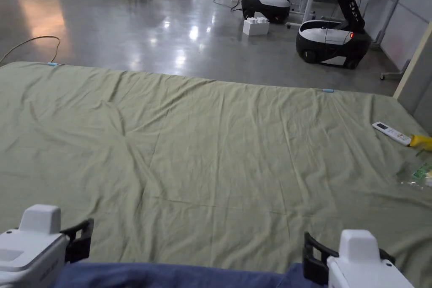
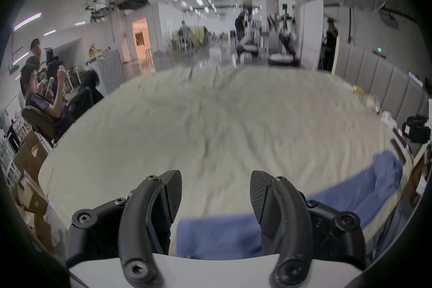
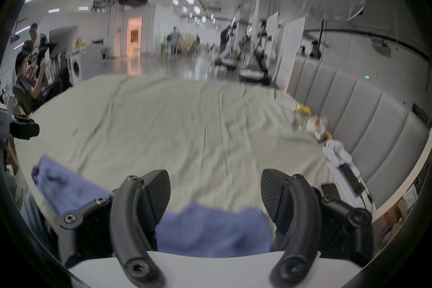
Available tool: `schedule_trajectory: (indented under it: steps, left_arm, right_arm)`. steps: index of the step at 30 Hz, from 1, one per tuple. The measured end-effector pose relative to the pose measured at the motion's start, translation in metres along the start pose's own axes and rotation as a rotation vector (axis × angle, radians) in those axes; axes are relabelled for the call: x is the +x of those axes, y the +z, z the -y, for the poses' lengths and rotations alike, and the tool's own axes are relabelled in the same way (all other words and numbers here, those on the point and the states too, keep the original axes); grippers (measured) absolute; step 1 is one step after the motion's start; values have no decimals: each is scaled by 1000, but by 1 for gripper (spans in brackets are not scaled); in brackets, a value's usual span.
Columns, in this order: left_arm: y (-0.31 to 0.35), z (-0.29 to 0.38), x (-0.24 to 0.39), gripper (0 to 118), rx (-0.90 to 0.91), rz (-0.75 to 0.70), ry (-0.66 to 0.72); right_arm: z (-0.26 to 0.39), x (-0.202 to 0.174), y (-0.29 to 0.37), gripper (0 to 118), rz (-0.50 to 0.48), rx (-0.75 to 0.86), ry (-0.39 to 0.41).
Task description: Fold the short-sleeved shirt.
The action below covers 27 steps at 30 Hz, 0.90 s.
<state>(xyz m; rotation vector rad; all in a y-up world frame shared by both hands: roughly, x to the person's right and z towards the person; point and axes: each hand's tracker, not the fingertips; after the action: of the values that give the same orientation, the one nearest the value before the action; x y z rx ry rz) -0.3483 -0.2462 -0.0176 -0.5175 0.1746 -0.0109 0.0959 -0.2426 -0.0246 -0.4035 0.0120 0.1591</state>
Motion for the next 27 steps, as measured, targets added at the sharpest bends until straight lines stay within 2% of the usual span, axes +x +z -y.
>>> schedule_trajectory:
  steps: [5, 7, 8, 9, 10, 11, 13, 16, 18, 23, 27]
  left_arm:
    - [6, -23, 30, 61, 184, -25, 52]
    - [10, -30, 40, 60, 229, -19, 37]
    - [11, -32, 44, 57, 242, -29, 17]
    - [12, -35, 50, 53, 270, -37, -7]
    - [13, -36, 54, 47, 295, -50, -21]
    - [15, -37, 57, 36, 316, -57, -27]
    - [15, -40, 57, 15, 340, -56, 0]
    - [17, -43, 57, 5, 388, -72, 41]
    - [19, -47, 60, 5, 395, -75, 30]
    - [20, -52, 57, 3, 400, -69, 38]
    - [17, -48, 39, 3, 331, -26, 46]
  right_arm:
    - [-30, -25, -3, 83, 10, 166, -61]
    - [-41, -34, -2, 79, 23, 230, -72]
    - [-46, -38, -2, 71, 31, 251, -70]
    - [-51, -41, 1, 58, 28, 280, -66]
    - [-56, -44, 2, 42, 20, 313, -57]
    - [-59, -47, 2, 21, 27, 304, -69]
    - [-66, -52, 4, 17, 42, 350, -68]
    - [-70, -56, 3, 4, 27, 349, -85]
    - [-73, -59, 5, 3, 52, 391, -66]
    - [-72, -60, 0, 1, 43, 376, -71]
    - [-70, -59, -3, 1, 40, 360, -64]
